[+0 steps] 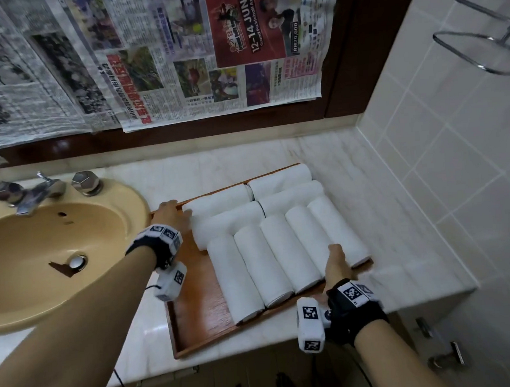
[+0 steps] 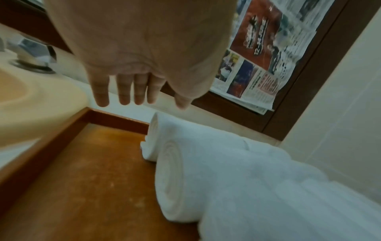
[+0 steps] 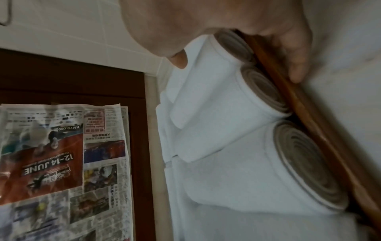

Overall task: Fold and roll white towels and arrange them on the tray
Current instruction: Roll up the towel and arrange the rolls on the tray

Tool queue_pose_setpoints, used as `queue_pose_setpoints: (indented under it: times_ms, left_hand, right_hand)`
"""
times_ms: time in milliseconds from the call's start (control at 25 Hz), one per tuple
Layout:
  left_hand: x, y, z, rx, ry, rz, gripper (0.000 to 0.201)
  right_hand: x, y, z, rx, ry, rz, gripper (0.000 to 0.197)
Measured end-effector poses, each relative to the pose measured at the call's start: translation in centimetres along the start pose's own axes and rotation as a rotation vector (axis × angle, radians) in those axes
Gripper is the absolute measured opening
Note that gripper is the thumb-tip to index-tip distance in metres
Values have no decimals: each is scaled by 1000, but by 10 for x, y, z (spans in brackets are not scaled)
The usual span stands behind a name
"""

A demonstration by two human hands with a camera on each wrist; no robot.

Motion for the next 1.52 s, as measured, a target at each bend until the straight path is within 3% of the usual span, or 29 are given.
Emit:
queue_pose_setpoints:
  times_ms: [120,360,520,680,760,840,960,1080,1280,1400,1520]
  left_hand:
    - [21,-5,0,5,65,-14,56]
    - [33,4,-11,20,182,61,68]
    - [25,-3,-11,91,186,39,66]
    - [8,24,-16,236,155,89,84]
    - [-3,36,-19,235,136,167,76]
    - [-12,39,-23,168,117,207,62]
    - [-20,45,-33,133,101,130,36]
    - [-39,59,-37,186,56,125,24]
    - [-71,78,-52,141,87,237,22]
    - [-84,75,-52,41,4,222,18]
    - [-96,84,-63,-67,52,268,14]
  right_hand:
    - [7,-12,-21,90,98,-56,106]
    - [1,-1,-22,69,216,-128,80]
    - [33,18,-15,92,154,-4,79]
    - [63,41,3,89,117,85,75]
    - [69,46,5,110,110,117,71]
    - [39,56,8,103,108,134,73]
    - [19,72,7,24,120,172,66]
    - [21,88,0,-39,163,206,79]
    - [41,102,-20,-138,294,298,81]
    - [54,107,-30,-247,291,361,93]
    - [53,119,-31,-344,292,420,99]
Point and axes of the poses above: each hand's wrist, its own x-axis towards the middle knuckle, its own z-axis out of the back of the hand, y = z × x, the point moved 7 cm from there along x, towards the middle knuckle, and after that the axes turned 15 degrees about -x, right-handed, at the moved point
